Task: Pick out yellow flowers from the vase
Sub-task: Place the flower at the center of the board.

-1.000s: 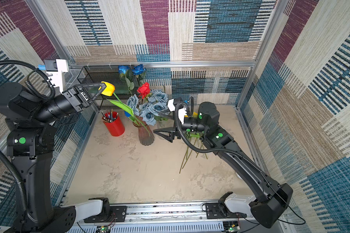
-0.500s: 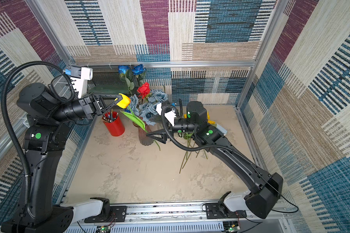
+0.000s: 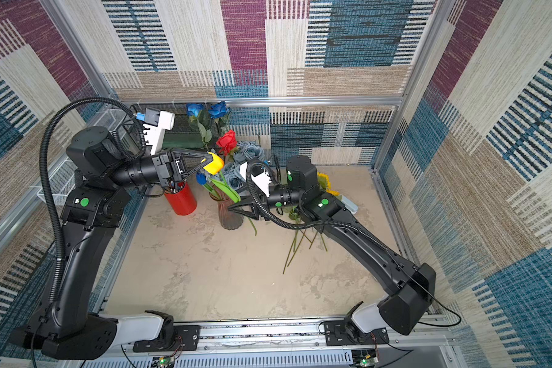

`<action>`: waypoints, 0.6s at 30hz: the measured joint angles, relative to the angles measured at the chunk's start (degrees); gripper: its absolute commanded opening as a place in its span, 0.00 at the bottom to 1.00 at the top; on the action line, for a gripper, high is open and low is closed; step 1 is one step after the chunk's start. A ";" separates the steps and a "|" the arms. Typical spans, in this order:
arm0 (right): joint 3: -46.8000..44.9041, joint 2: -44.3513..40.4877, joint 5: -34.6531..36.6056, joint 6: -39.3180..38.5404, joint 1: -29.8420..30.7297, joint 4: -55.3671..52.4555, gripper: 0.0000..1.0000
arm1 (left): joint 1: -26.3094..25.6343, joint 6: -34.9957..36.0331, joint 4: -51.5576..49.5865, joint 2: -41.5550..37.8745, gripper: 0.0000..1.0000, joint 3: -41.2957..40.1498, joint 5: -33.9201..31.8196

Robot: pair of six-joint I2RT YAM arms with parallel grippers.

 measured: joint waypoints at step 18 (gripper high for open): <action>-3.52 -2.23 -1.86 3.28 -3.50 2.25 0.00 | -0.52 0.35 1.64 -0.61 0.99 -2.80 -4.94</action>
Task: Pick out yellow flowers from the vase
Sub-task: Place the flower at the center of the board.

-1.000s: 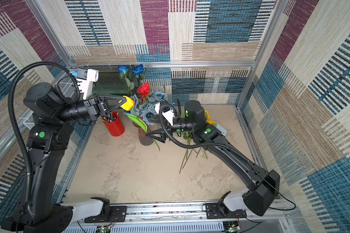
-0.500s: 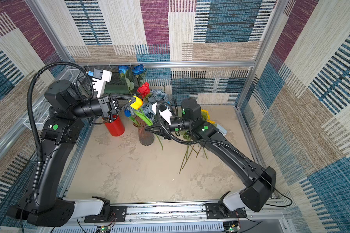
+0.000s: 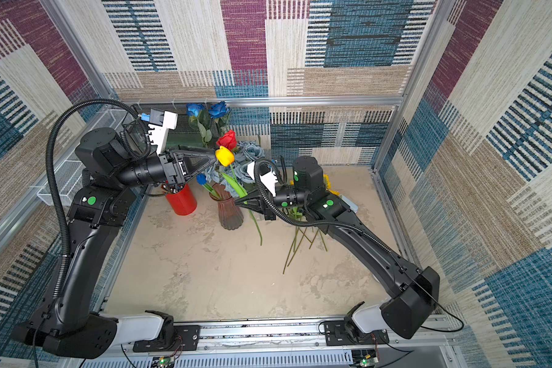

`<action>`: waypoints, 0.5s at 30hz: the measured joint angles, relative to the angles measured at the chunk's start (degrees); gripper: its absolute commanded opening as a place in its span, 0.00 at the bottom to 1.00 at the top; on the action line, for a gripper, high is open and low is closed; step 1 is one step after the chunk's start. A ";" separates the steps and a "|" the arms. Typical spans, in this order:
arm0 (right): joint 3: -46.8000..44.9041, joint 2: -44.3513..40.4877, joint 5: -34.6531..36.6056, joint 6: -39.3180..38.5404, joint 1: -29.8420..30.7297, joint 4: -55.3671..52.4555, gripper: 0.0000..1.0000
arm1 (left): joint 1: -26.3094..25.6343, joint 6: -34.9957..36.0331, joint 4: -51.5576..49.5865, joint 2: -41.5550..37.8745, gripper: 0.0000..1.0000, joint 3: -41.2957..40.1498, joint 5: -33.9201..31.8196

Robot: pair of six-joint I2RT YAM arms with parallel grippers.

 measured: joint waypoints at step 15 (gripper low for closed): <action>-10.10 -2.43 10.93 14.62 -23.47 4.59 0.00 | 0.02 3.85 3.34 -8.41 0.99 -12.04 -13.46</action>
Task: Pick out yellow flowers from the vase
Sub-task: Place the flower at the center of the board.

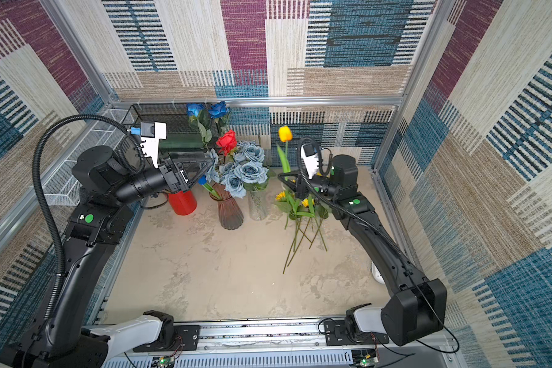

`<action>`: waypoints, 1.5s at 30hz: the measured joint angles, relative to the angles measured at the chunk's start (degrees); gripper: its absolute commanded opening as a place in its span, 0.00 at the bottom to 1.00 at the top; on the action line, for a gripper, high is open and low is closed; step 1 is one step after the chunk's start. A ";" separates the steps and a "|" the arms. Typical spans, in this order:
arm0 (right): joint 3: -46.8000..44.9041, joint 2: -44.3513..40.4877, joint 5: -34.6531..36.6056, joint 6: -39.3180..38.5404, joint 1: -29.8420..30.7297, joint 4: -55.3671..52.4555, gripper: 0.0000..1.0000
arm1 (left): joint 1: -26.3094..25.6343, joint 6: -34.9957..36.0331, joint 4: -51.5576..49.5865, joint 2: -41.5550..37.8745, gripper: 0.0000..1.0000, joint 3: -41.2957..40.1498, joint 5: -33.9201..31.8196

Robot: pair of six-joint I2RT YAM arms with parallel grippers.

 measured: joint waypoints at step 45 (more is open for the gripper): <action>9.75 26.49 19.82 1.68 -6.12 -23.76 0.96 | 0.26 10.34 -8.04 -0.22 0.99 -3.56 -7.15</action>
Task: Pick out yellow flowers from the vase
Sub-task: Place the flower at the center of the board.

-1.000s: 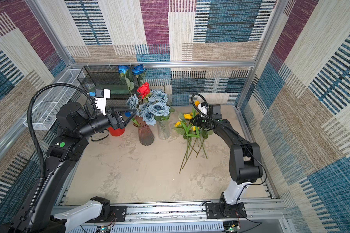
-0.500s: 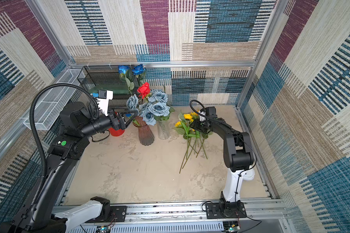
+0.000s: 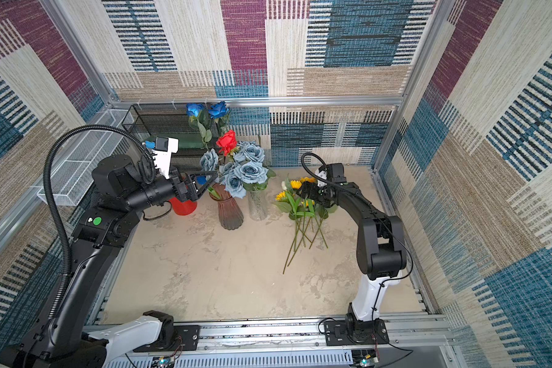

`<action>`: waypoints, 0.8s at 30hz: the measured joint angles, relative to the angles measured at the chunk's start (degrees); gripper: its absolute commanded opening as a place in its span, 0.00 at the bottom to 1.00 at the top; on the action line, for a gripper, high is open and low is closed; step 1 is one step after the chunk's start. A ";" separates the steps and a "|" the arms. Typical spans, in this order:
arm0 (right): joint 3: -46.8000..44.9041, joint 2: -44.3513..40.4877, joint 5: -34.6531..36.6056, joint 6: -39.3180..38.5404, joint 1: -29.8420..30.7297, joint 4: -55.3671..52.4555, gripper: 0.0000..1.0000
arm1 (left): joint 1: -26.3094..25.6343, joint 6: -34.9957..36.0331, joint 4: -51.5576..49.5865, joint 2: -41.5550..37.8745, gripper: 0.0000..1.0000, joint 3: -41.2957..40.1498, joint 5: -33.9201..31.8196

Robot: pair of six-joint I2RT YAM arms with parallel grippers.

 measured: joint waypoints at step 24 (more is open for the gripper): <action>-7.74 -29.22 7.19 1.77 -3.43 10.67 0.96 | 5.22 1.01 -1.86 -3.34 0.99 -3.02 -8.90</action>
